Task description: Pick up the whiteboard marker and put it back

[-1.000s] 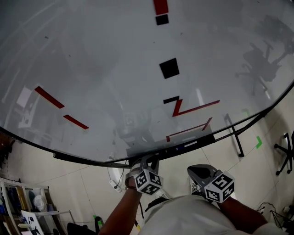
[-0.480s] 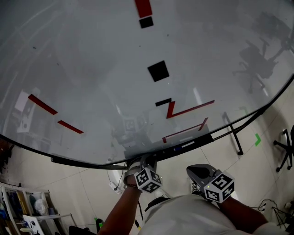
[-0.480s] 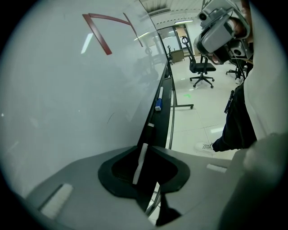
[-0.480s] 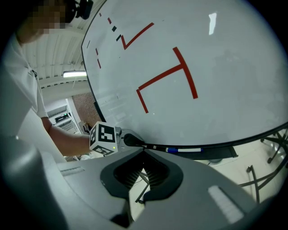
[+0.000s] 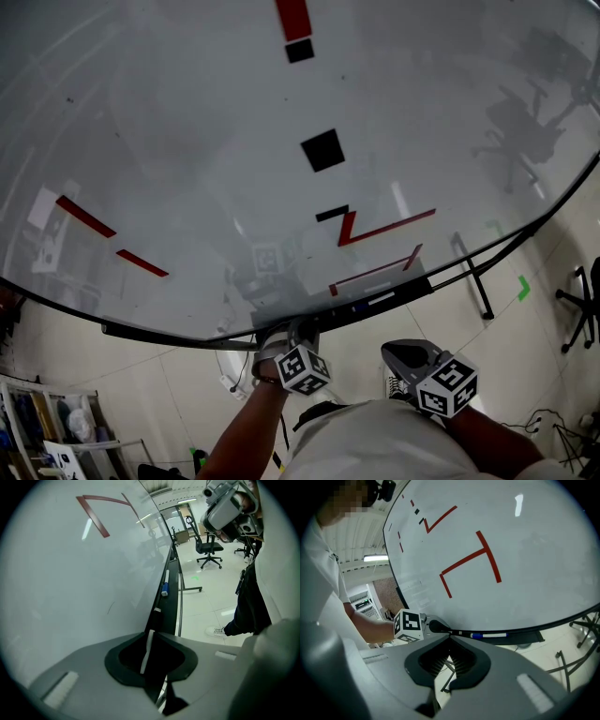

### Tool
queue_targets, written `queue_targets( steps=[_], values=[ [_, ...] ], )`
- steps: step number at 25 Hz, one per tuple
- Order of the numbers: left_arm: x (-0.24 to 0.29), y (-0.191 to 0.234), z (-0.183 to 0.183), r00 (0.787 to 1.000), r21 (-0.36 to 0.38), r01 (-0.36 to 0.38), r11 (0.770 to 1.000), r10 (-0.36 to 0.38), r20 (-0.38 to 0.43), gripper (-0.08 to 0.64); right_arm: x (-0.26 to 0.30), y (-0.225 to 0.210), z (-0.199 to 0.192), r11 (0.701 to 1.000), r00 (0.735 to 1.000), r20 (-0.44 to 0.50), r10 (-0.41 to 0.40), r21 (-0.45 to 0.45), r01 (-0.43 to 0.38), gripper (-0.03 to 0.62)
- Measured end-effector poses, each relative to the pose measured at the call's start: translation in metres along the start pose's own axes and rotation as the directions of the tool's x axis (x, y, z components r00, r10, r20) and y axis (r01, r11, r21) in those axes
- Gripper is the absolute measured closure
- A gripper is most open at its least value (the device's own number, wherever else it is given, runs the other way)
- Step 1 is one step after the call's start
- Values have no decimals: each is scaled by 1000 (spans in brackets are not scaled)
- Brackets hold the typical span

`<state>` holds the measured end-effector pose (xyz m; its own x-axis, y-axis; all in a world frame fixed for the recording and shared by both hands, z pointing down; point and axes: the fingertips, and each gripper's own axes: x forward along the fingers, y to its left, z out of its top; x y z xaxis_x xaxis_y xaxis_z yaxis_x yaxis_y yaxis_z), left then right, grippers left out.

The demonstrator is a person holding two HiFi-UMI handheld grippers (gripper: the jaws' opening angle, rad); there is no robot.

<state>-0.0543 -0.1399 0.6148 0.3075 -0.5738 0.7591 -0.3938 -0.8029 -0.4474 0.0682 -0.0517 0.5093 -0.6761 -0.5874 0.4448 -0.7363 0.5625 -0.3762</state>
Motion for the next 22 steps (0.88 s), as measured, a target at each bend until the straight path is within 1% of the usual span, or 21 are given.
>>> queue_targets(
  steps=[4, 8, 15, 18, 22],
  values=[
    [-4, 1, 1, 1000, -66, 12, 998, -11, 15, 497, -3, 1, 2, 1000, 1000, 9, -5, -3, 5, 591],
    [-9, 2, 5, 1000, -71, 5, 997, -3, 29, 505, -7, -1, 3, 1000, 1000, 19, -12, 9, 12, 591],
    [-28, 9, 12, 998, -133, -10, 991, 19, 65, 508, -10, 5, 2, 1000, 1000, 20, 0, -1, 0, 591],
    [-41, 12, 17, 994, -203, -1, 979, 22, 104, 508, -11, 7, 3, 1000, 1000, 25, 6, -5, -6, 591],
    [-51, 14, 14, 991, -309, 26, 951, 16, 134, 508, -9, 13, 2, 1000, 999, 19, 27, -9, -27, 591]
  ],
)
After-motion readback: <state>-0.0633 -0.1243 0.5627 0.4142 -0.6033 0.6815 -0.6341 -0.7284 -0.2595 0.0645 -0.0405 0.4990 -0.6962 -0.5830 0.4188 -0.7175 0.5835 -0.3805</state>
